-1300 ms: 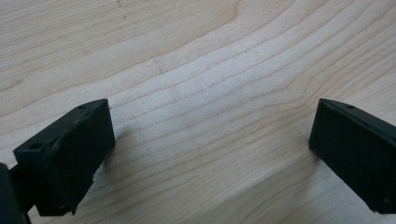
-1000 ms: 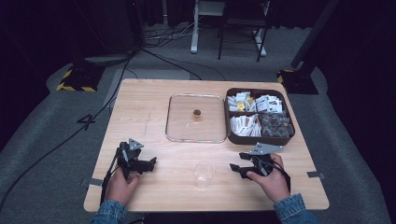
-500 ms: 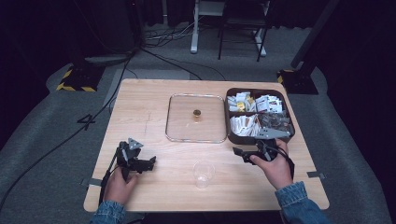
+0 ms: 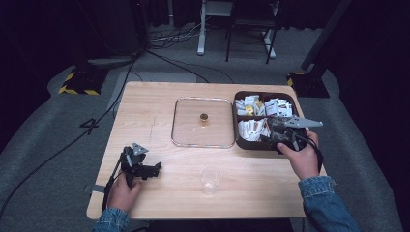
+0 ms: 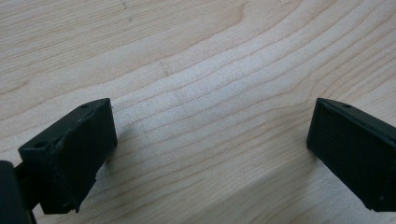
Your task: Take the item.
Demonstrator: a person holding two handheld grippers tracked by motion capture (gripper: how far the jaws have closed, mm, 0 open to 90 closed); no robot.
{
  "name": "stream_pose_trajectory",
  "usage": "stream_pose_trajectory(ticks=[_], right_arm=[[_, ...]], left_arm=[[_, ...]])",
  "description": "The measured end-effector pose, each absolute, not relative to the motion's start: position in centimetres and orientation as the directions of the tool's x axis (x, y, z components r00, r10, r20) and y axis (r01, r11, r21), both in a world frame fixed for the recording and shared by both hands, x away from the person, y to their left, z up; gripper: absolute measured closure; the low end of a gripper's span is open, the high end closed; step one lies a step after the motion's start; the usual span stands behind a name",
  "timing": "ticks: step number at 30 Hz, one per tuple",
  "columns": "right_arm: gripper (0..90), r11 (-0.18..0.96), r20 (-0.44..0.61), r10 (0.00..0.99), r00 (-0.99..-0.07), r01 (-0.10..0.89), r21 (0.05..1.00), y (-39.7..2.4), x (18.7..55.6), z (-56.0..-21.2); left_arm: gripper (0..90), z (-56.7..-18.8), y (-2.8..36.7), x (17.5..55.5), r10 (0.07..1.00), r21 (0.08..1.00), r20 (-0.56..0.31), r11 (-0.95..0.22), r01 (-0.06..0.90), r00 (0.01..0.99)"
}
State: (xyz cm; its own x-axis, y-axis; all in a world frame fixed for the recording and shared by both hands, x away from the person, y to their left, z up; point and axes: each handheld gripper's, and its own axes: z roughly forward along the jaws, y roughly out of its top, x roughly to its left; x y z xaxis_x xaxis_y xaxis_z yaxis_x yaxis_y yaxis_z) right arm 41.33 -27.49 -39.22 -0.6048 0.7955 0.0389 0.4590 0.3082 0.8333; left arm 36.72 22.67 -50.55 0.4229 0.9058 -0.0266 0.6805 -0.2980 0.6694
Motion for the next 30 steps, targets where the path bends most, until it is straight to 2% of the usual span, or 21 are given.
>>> stream_pose_trajectory(ticks=[7,11,19,22,25,30], right_arm=[[23.8,0.242,0.098,0.813,-0.574,0.486,0.84,-28.7,42.8,-39.1],[19.9,0.208,0.088,0.857,-0.508,0.496,0.843,-29.5,43.9,-39.1],[33.4,0.274,0.033,0.871,-0.491,0.541,0.795,-31.4,45.9,-38.9],[45.1,0.333,-0.032,0.869,-0.494,0.535,0.776,-32.0,46.5,-39.1],[46.9,0.35,-0.075,0.888,-0.454,0.56,0.751,-32.9,47.2,-39.7],[43.5,0.309,-0.062,0.915,-0.399,0.595,0.742,-34.3,48.0,-40.8]], left_arm=[[1.8,-50.5,22.7,36.7,0.902,0.666,-0.026,-0.306,0.68,0.431],[1.8,-50.5,22.7,36.7,0.902,0.666,-0.026,-0.306,0.68,0.431],[1.8,-50.5,22.7,36.6,0.902,0.667,-0.029,-0.303,0.681,0.43],[1.8,-50.5,22.7,36.6,0.902,0.667,-0.028,-0.304,0.681,0.43],[1.8,-50.5,22.7,36.6,0.902,0.667,-0.028,-0.304,0.681,0.431],[1.8,-50.5,22.7,36.6,0.902,0.667,-0.029,-0.304,0.681,0.43]])
